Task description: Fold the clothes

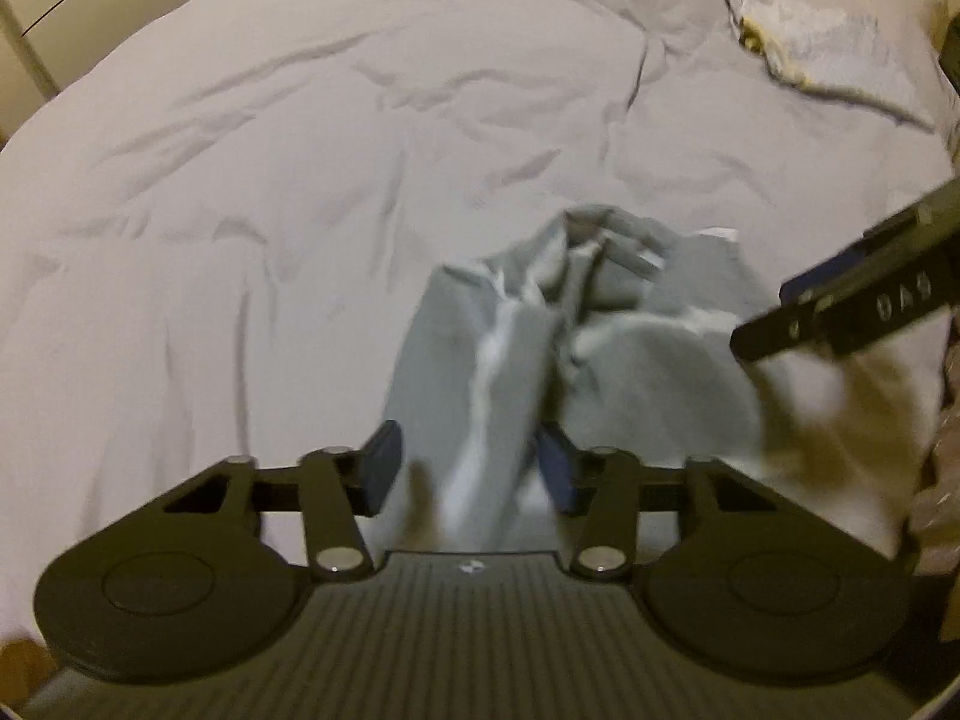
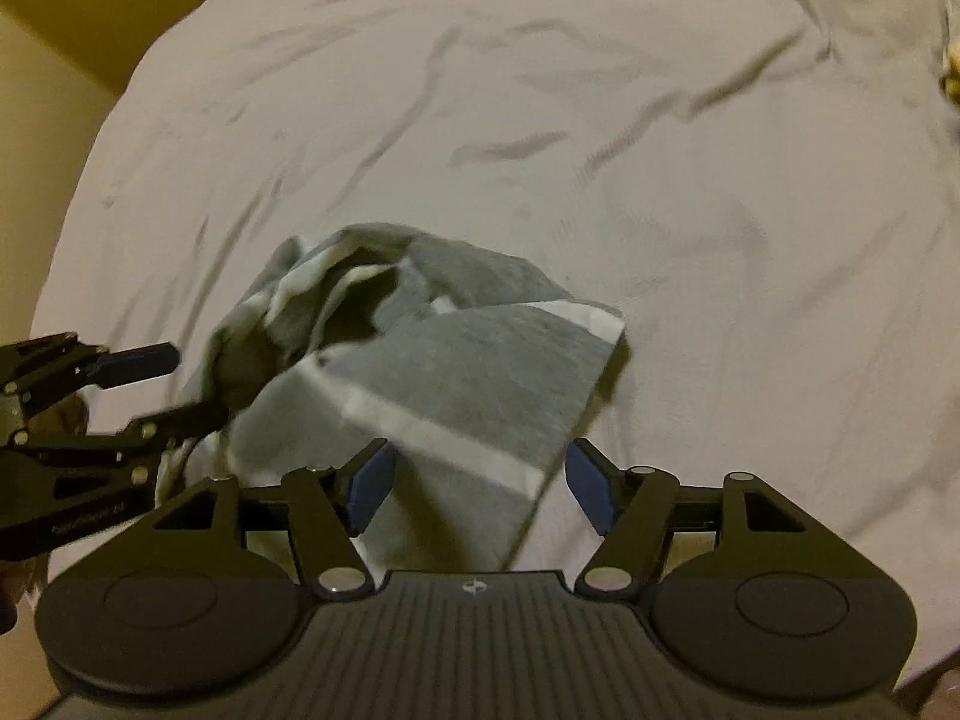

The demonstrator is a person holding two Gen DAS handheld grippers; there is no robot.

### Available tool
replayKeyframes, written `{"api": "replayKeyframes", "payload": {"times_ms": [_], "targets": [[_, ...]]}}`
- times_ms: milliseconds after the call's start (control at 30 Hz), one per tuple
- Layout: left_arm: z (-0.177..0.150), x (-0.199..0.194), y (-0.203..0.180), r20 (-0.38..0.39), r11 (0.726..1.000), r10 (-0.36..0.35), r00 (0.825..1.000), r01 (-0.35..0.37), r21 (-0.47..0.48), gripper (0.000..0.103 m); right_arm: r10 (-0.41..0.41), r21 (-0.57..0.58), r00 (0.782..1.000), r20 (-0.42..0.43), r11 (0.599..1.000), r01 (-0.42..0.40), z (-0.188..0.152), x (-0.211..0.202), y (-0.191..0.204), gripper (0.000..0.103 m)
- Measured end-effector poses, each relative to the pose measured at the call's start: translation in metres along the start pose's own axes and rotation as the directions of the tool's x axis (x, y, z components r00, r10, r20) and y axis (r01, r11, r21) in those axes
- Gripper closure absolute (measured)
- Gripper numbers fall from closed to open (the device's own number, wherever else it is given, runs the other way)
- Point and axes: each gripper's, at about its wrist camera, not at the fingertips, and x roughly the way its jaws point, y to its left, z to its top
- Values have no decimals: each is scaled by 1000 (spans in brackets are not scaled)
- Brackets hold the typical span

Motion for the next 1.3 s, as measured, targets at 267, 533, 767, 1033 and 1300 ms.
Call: {"api": "replayKeyframes", "payload": {"times_ms": [267,533,767,1033,1300], "targets": [[14,-11,34,50,999,44,998,-43,-16,100,45,103,998,44,993,-49,8,-6,-1,95],[-42,-68,109,28,925,156,987,-136,-354,100,-7,-38,995,97,999,11,-34,-102,15,96],[-122,-66,93,-176,874,117,977,-186,-449,101,-104,-117,978,-182,990,84,-104,-84,8,96],[-130,-71,56,-136,902,129,982,-174,-396,68,-133,-140,991,-20,982,129,-80,-94,24,66],[-47,-3,8,-42,993,92,995,-95,-68,42,-120,-255,993,-4,960,115,-55,-42,32,51]]}}
